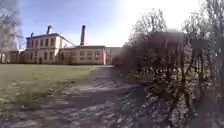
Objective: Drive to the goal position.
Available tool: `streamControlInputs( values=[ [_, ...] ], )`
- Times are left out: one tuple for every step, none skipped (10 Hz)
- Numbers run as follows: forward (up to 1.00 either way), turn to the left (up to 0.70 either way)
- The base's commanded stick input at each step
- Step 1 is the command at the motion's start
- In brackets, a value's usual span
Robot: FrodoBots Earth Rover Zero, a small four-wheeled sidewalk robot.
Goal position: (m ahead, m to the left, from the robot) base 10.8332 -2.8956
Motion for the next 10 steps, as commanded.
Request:
streamControlInputs(
  values=[
    [0.85,0.0],
    [0.85,0.0],
    [0.85,0.0],
    [0.85,0.0],
    [0.85,0.0],
    [0.85,0.0],
    [0.85,0.0],
    [0.85,0.0],
    [0.85,0.0],
    [0.85,0.0]
  ],
)
